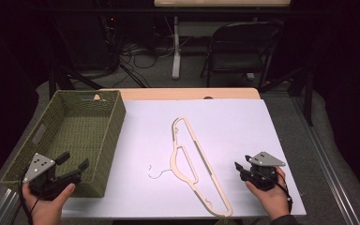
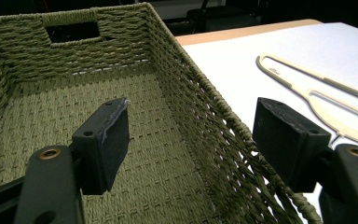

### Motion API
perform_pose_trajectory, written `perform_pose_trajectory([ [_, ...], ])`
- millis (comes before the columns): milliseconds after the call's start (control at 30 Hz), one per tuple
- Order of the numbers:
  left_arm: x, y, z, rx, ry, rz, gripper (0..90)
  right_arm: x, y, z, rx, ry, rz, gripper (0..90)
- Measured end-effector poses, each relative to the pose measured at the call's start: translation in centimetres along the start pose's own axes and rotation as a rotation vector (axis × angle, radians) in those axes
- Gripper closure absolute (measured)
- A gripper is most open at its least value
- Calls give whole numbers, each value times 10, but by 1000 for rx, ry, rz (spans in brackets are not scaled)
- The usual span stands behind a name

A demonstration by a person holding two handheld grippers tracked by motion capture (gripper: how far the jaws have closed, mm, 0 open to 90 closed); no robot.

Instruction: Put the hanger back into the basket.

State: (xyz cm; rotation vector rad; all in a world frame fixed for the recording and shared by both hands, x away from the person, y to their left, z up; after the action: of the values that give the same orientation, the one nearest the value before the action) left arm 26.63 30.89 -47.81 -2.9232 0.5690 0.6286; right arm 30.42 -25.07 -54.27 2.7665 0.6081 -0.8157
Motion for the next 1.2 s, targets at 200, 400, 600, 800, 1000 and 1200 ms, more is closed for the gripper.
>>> perform_pose_trajectory([
  [200,-4,0,0,1,2,-3,260,1,-10,-6,-39,-23,48,512],
  [400,-8,2,1,-4,-2,4,262,7,-19,-10,-7,-51,-58,538],
  [600,-9,9,-4,17,5,32,320,10,-35,-24,-62,-85,-114,535],
  [800,-7,12,-6,26,-2,45,322,15,-45,-48,-79,-108,-152,539],
  [1000,-7,9,-5,19,-1,46,322,27,-59,-78,-77,-194,-222,632],
  [1200,-10,7,-5,13,4,38,322,45,-66,-99,-58,-292,-260,600],
])
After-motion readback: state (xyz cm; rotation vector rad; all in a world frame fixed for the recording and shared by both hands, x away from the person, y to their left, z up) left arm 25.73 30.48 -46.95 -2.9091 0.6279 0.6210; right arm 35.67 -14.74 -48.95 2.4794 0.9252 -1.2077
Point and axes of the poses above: each handheld gripper's, and its own axes: x roughly forward along the jaws, z roughly out of its underside, y roughly to its right, the point moved 3 cm from there along x, roughly forward along the jaws, and after that the axes turned 3 degrees about x, right-handed, at the moved point
